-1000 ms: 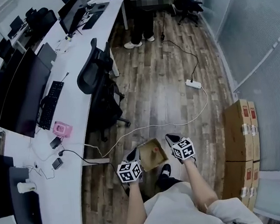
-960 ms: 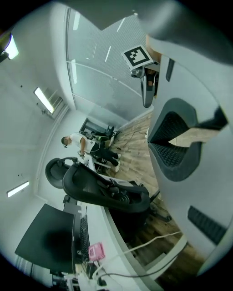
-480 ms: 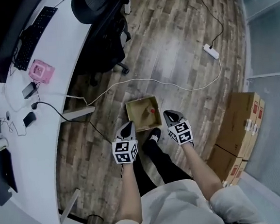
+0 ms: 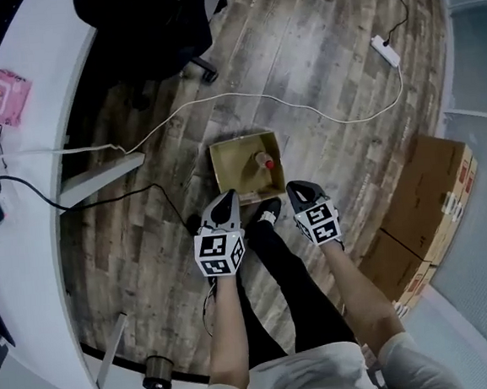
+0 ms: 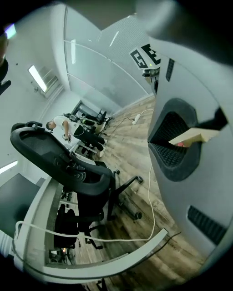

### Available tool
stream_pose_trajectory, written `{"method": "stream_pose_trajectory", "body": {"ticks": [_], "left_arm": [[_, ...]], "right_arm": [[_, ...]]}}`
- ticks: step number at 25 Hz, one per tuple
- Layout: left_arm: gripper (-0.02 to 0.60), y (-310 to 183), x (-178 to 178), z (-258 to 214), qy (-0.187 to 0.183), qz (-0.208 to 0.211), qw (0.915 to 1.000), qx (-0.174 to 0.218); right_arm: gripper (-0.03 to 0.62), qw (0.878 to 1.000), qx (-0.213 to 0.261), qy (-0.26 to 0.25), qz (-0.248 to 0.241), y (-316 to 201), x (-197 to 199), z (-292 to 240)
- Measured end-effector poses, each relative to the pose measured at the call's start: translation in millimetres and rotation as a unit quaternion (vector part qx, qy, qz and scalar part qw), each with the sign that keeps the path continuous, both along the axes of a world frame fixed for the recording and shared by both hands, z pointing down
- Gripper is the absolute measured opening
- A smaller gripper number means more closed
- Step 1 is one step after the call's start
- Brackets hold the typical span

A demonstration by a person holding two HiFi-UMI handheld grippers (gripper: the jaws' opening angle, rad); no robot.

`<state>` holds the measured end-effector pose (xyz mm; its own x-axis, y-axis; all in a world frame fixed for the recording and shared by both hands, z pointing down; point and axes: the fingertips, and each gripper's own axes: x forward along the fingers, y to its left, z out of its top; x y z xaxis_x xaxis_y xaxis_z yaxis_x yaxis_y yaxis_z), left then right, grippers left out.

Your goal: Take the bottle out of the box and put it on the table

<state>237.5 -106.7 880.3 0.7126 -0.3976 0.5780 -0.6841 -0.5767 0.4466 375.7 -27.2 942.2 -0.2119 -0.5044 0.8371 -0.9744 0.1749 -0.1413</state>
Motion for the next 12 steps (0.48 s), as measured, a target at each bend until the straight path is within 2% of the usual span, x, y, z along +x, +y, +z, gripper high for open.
{"method": "stream_pose_trajectory", "body": {"ticks": [6, 9, 12], "left_arm": [[0.012, 8.2, 6.8, 99.5, -0.019, 0.064, 0.9976, 0.019], [0.012, 14.2, 6.7, 145.2, -0.033, 0.100, 0.9937, 0.039], [0.012, 24.6, 6.9, 190.0, -0.050, 0.136, 0.9886, 0.040]], "right_arm": [[0.040, 0.999, -0.030, 0.026, -0.004, 5.0, 4.6, 93.1], [0.040, 0.999, -0.036, 0.037, -0.013, 4.9, 5.7, 135.2], [0.041, 0.998, -0.044, 0.034, -0.008, 7.2, 3.1, 174.3]]}}
